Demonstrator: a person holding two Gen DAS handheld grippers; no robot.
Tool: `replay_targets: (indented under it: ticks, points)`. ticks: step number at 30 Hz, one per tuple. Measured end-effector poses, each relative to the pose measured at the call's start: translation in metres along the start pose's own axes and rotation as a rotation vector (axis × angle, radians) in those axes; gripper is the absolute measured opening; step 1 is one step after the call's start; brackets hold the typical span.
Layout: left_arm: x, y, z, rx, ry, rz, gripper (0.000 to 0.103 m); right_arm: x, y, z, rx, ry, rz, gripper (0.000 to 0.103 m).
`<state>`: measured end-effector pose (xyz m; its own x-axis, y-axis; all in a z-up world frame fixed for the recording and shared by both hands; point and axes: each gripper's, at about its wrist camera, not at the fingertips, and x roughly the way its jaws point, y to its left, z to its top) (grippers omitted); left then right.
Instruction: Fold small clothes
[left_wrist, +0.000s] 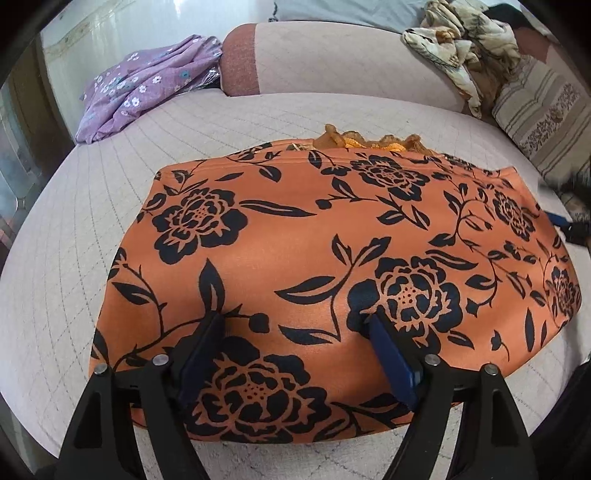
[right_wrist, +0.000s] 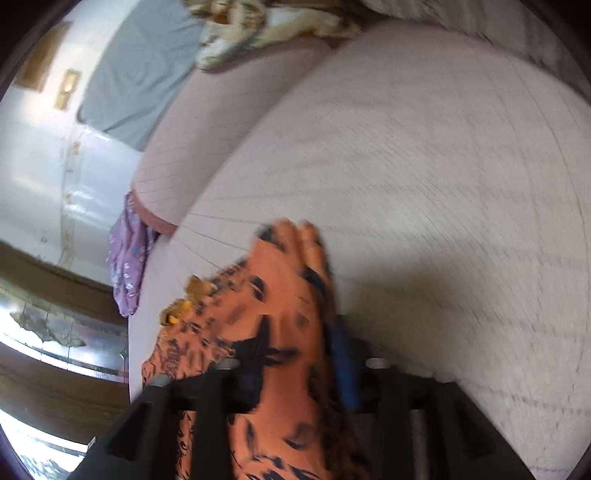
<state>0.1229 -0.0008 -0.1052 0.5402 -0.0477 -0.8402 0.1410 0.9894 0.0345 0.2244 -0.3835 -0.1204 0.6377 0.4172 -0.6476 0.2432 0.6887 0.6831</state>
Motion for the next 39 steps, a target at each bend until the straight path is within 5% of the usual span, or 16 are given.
replay_targets:
  ticks: [1, 3, 6, 8, 12, 18, 20, 24, 26, 27, 30, 32, 33, 36, 39]
  points:
    - [0.001, 0.0, 0.0, 0.004, 0.0, 0.0, 0.082, 0.0, 0.005, 0.004, -0.007, -0.027, -0.013, 0.086]
    - [0.0, 0.0, 0.0, 0.006, -0.001, -0.003, 0.083, 0.006, 0.012, 0.013, -0.024, -0.056, -0.021, 0.086]
    - [0.001, 0.0, 0.0, 0.011, -0.002, -0.002, 0.084, 0.04, 0.02, 0.025, -0.067, 0.049, -0.02, 0.079]
    - [0.003, -0.002, 0.001, 0.017, -0.004, 0.0, 0.084, 0.059, 0.021, 0.031, -0.113, 0.088, -0.091, 0.017]
    - [0.002, -0.004, -0.001, 0.03, -0.007, 0.005, 0.085, 0.061, -0.013, 0.037, 0.083, 0.079, -0.013, 0.014]
    - [0.002, -0.002, -0.002, 0.034, -0.002, 0.003, 0.085, 0.022, -0.04, 0.023, 0.24, -0.04, -0.006, 0.027]
    - [0.002, -0.002, -0.001, 0.033, 0.0, 0.006, 0.085, 0.001, -0.026, 0.015, 0.158, -0.062, -0.074, 0.028]
    - [-0.003, 0.0, 0.001, 0.001, 0.009, -0.005, 0.085, -0.04, 0.014, -0.016, 0.038, -0.113, 0.003, 0.033]
    - [-0.008, 0.003, 0.001, -0.028, 0.008, -0.018, 0.085, -0.046, 0.036, -0.042, -0.017, -0.075, 0.072, 0.068]
    - [-0.013, 0.005, 0.001, -0.037, 0.002, -0.024, 0.085, -0.045, 0.043, -0.055, -0.039, -0.056, 0.1, 0.073]
    - [-0.025, 0.008, -0.002, -0.043, -0.017, -0.028, 0.085, -0.022, 0.036, -0.085, -0.073, 0.048, 0.106, 0.073]
    - [-0.037, 0.011, -0.005, -0.041, -0.035, -0.029, 0.085, -0.012, -0.001, -0.089, 0.076, 0.057, 0.065, 0.042]
    - [-0.042, 0.014, -0.007, -0.043, -0.048, -0.028, 0.085, -0.018, -0.011, -0.089, 0.148, 0.033, 0.078, 0.04]
    - [-0.054, 0.021, -0.01, -0.061, -0.08, -0.03, 0.085, -0.047, 0.011, -0.095, 0.08, -0.044, 0.069, 0.066]
    - [-0.055, 0.026, -0.014, -0.089, -0.099, -0.041, 0.085, -0.059, 0.036, -0.117, -0.02, -0.036, 0.154, 0.074]
